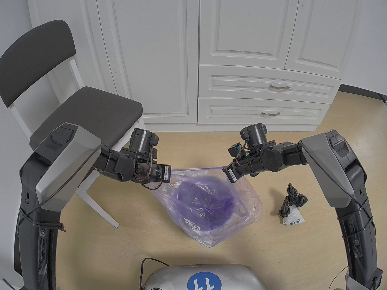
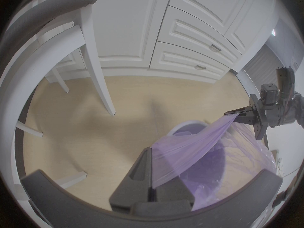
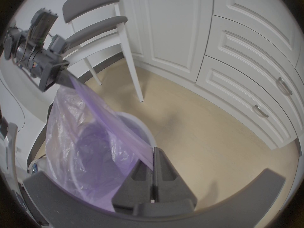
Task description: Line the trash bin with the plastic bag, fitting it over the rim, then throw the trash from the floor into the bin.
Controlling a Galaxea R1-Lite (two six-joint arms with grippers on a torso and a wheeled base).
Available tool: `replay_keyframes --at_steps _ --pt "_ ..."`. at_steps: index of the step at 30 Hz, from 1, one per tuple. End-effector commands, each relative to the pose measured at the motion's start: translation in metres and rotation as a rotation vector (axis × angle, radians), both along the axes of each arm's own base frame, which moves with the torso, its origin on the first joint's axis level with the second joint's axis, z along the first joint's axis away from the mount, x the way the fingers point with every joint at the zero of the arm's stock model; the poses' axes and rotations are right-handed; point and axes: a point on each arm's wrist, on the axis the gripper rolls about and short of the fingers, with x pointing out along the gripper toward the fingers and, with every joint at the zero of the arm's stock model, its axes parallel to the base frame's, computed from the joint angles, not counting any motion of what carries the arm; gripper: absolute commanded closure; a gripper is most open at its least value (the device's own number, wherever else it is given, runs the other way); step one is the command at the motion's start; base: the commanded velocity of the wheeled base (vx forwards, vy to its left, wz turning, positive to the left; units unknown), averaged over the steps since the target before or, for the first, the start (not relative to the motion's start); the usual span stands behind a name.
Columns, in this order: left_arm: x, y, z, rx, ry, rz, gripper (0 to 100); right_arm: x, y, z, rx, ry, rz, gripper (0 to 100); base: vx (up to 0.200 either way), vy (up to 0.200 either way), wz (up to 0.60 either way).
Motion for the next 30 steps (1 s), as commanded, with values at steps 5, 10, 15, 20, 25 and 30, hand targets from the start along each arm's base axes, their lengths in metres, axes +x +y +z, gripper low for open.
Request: replay_keyframes --at_steps 5,10,15,20,25,30 --pt "0.007 -0.007 -0.025 -0.021 0.019 0.032 100 0.020 -0.005 -0.042 0.015 0.055 -0.053 100 0.000 0.000 0.00" --pt "0.005 -0.008 -0.030 -0.009 0.047 0.028 100 0.023 -0.010 -0.051 0.014 0.060 -0.065 100 0.000 0.000 0.00" --pt "0.011 -0.011 -0.030 -0.025 0.041 0.037 100 0.030 -0.017 -0.043 0.053 -0.002 -0.083 100 0.000 0.000 0.00" --pt "0.012 -0.014 -0.030 -0.050 0.037 0.050 100 0.033 -0.022 -0.026 0.081 -0.035 -0.100 100 0.000 0.000 0.00" --pt "0.012 -0.020 -0.028 -0.067 0.039 0.055 100 0.033 -0.025 -0.022 0.090 -0.034 -0.099 0 0.000 0.000 0.00" --pt "0.011 -0.020 -0.026 -0.069 0.036 0.053 100 0.014 -0.016 0.034 0.132 -0.078 -0.081 0 0.000 0.000 0.00"
